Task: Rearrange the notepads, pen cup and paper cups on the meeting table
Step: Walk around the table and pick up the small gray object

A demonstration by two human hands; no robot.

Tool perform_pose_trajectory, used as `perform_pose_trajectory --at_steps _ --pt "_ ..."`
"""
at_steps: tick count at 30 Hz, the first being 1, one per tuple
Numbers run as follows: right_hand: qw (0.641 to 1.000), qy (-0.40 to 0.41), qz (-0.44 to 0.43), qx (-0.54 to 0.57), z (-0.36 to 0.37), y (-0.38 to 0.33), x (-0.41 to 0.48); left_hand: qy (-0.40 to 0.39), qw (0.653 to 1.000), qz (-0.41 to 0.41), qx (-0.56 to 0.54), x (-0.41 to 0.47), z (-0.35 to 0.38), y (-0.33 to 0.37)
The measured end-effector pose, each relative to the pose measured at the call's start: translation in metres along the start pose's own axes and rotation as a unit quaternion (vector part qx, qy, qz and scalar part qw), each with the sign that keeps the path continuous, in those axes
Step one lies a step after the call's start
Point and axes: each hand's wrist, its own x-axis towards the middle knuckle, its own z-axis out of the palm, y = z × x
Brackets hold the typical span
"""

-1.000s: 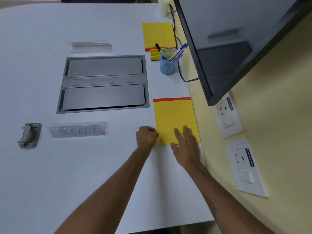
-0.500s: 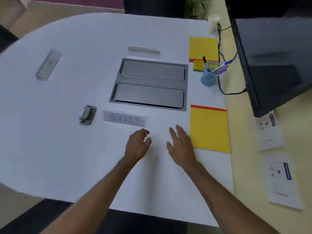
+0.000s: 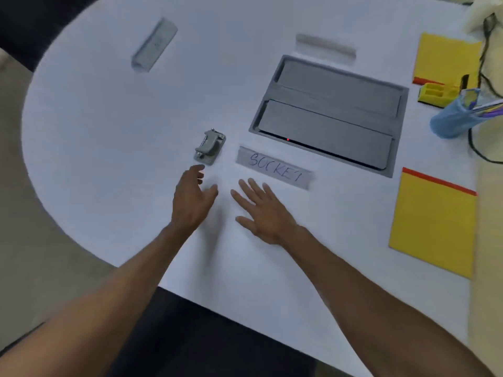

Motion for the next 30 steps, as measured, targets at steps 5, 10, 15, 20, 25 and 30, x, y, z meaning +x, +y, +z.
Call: perform_pose_trajectory --at_steps 5,10,15,20,25,30 --pt "0.994 0.092 0.033 -0.048 0.029 -0.004 0.005 0.021 0.999 0.031 0.011 0.043 0.011 -0.010" --pt "0.990 0.128 0.037 -0.049 0.043 -0.003 0.011 0.043 0.999 0.013 0.029 0.086 0.018 -0.008" --pt "0.987 0.146 0.035 -0.053 0.044 -0.002 0.015 0.057 0.995 0.004 0.079 0.114 0.023 -0.008" --pt "0.985 0.157 0.035 -0.056 0.044 -0.003 0.015 0.079 0.994 -0.049 0.059 0.123 0.026 -0.005" --pt "0.985 0.161 0.037 -0.056 0.047 -0.003 0.014 0.119 0.989 -0.050 0.069 0.117 0.020 -0.007" --pt "0.989 0.138 0.038 -0.046 0.040 -0.006 0.013 0.117 0.990 -0.064 0.037 0.097 0.006 -0.011"
